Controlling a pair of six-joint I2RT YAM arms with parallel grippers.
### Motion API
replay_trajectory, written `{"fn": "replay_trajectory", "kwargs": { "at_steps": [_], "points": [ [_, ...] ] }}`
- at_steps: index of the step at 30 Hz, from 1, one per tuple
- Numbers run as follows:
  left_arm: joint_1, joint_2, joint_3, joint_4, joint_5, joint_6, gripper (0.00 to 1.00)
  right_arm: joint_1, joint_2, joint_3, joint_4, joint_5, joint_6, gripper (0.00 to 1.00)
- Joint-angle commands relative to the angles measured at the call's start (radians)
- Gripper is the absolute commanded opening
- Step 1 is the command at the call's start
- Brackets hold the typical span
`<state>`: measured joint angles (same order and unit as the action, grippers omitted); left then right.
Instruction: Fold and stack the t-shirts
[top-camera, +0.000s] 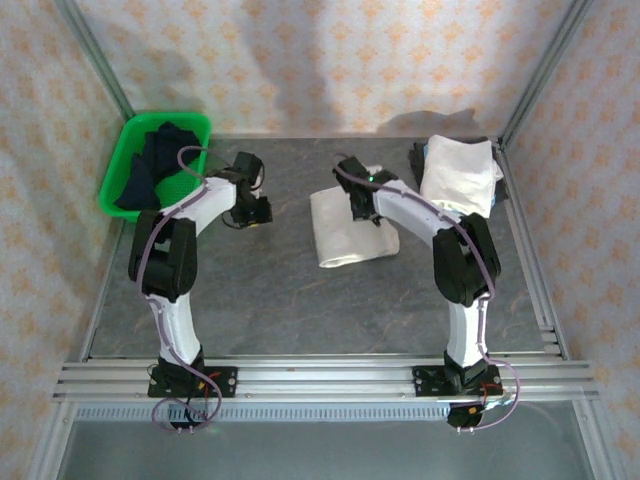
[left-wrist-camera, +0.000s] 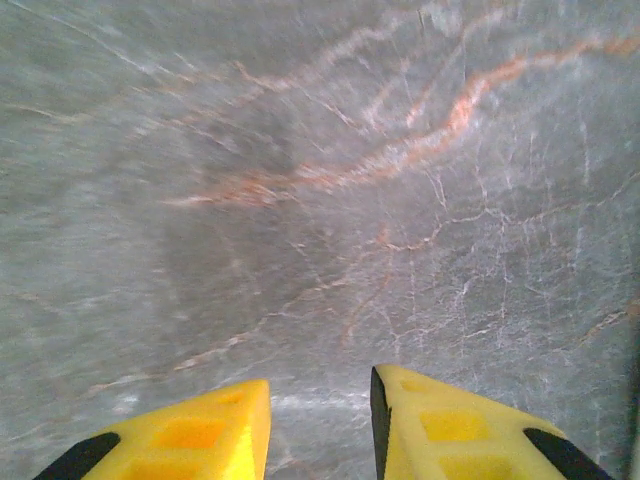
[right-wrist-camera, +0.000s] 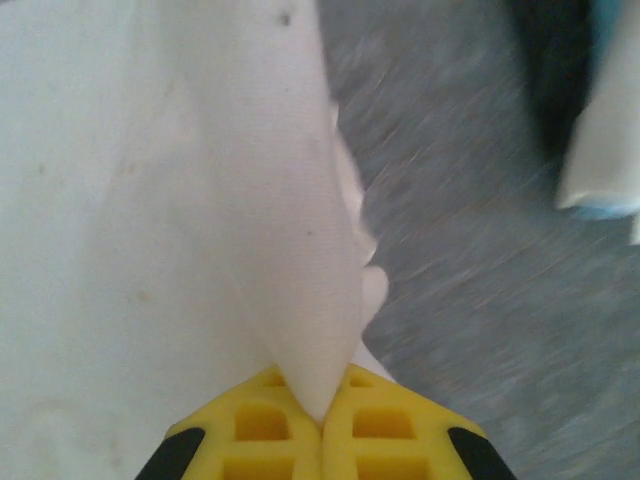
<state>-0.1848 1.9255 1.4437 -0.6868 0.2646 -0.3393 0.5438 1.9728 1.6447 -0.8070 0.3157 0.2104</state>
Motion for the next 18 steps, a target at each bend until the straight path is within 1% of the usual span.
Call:
{"fn": "replay_trajectory", "kwargs": {
  "at_steps": [1,5,9,11,12,14,16,18],
  "points": [
    [0.014,-0.066,-0.021,-0.024,-0.036,-0.003,0.33,-0.053,0.039,0.180,-0.130,0.141,-0.202,0.00],
    [0.029,-0.083,-0.028,-0.033,-0.043,0.005,0.32,-0.093,0.116,0.441,-0.207,0.192,-0.313,0.00],
    [0.043,-0.094,-0.034,-0.038,-0.044,0.021,0.32,-0.164,0.234,0.791,-0.361,0.202,-0.359,0.00],
    [0.051,-0.097,-0.034,-0.047,-0.051,0.033,0.32,-0.197,0.289,0.945,-0.412,0.233,-0.376,0.00],
    [0.056,-0.098,-0.033,-0.053,-0.056,0.040,0.32,-0.218,0.302,0.987,-0.411,0.227,-0.388,0.00],
    [0.064,-0.099,-0.032,-0.061,-0.061,0.047,0.32,-0.263,0.306,1.016,-0.384,0.223,-0.394,0.00],
    [0.072,-0.103,-0.034,-0.063,-0.060,0.055,0.32,-0.318,0.301,1.011,-0.356,0.181,-0.383,0.00],
    [0.075,-0.104,-0.037,-0.066,-0.062,0.062,0.32,-0.368,0.305,1.008,-0.336,0.167,-0.356,0.00]
  ]
}}
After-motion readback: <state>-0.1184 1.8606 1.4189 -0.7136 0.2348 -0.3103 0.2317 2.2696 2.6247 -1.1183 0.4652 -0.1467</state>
